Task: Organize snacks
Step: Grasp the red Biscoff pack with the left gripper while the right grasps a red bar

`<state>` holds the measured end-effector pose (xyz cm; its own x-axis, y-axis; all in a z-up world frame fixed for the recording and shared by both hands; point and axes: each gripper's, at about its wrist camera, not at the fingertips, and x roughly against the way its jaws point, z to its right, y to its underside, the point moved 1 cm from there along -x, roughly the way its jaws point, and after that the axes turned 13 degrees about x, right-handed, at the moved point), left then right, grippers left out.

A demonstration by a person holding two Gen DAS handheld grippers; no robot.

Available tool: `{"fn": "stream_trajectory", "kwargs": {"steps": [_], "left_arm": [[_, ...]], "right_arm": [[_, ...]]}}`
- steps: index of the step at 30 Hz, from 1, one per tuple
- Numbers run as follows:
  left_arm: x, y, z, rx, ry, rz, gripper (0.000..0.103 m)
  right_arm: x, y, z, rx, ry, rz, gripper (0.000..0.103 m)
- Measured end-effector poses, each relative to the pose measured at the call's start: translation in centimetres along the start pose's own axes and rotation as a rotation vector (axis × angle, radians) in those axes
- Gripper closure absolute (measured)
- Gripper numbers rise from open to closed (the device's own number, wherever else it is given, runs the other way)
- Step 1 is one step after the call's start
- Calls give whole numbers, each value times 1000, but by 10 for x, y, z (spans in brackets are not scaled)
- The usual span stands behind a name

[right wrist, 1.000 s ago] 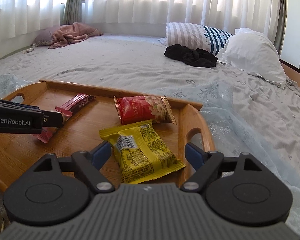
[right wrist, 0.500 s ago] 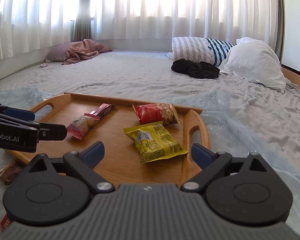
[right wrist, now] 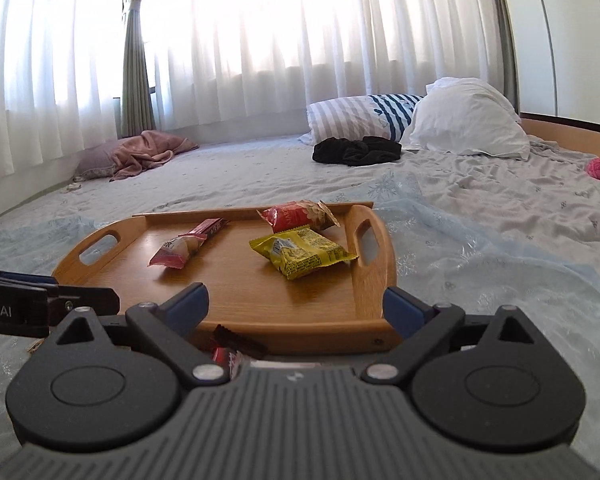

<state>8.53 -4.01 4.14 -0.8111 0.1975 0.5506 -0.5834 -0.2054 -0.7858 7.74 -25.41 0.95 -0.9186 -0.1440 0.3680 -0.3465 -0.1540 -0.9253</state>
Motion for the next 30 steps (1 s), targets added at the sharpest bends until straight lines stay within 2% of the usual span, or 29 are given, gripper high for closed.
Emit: {"fn": "stream_trajectory", "kwargs": {"steps": [6,8,13,16,17,21,30], "left_arm": [[19,23,-2,-10,2,8,13],[24,32,-1,-25,4,8,13],[35,49,1,-59,13,-27,41],[39,56,1,-55,29,-54,55],[40,57,0,-54,35,-61,57],[40,61,-1,-43,39,-75,64],[31,58,-1,5,36,-83,63]], "right_arm": [[16,15,-2,-40,19,-5,12],[22,19,-4,-61,18,-6,18],[38,30,-12,-93,14,-1,37],[45,34,-16,-124,-5,-4,50],[46,35,-17,-131,-15,-8,53],[48,38,-26,-126,-49,-23,59],[42,36,-32,-135,-94,-41,60]]}}
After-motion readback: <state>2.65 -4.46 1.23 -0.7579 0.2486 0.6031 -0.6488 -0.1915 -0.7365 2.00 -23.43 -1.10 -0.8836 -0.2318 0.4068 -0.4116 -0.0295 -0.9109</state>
